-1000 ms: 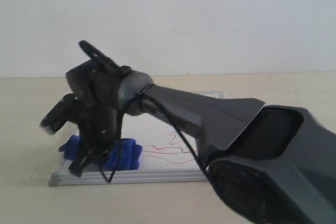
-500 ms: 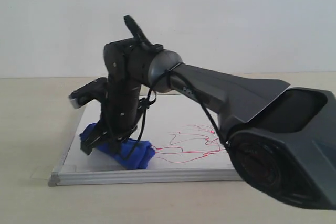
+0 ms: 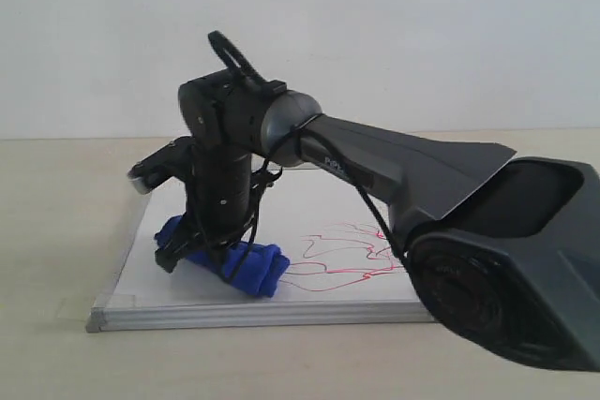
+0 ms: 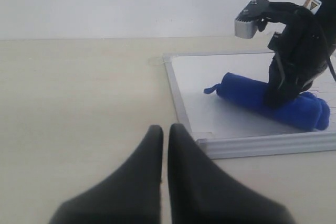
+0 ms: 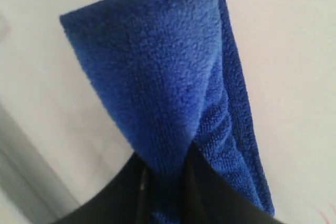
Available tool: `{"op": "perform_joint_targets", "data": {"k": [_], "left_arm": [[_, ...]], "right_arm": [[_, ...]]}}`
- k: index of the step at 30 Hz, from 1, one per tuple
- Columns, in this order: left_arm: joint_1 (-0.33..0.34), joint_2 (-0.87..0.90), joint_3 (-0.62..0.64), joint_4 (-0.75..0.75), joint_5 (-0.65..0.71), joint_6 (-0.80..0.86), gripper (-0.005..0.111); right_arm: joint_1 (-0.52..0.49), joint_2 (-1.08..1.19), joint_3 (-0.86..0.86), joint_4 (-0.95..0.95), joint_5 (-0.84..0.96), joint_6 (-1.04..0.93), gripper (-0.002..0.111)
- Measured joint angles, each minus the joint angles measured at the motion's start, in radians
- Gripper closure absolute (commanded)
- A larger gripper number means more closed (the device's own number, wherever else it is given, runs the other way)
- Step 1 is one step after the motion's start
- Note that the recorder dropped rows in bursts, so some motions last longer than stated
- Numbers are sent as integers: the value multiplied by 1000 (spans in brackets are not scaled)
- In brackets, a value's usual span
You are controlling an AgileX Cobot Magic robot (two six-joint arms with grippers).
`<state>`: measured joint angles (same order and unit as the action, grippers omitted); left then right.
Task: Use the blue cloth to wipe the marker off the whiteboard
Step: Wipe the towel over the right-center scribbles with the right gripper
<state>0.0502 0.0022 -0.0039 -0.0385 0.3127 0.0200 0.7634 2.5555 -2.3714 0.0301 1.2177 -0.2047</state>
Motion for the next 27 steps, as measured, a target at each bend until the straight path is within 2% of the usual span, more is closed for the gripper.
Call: {"op": "perform_joint_targets", "data": {"k": [4, 12, 16, 22, 27], "left_arm": [[0, 0, 0, 0, 0, 0, 103], [0, 0, 0, 0, 0, 0, 103], [0, 0, 0, 0, 0, 0, 103], [0, 0, 0, 0, 0, 0, 103], [0, 0, 0, 0, 0, 0, 103]], "right_arm": [[-62, -26, 53, -11, 0, 15, 109], [-161, -178, 334, -46, 0, 15, 109], [-183, -216, 386, -30, 6, 39, 109], [-143, -196, 390, 191, -133, 60, 109], [-32, -158, 388, 219, -211, 14, 109]]}}
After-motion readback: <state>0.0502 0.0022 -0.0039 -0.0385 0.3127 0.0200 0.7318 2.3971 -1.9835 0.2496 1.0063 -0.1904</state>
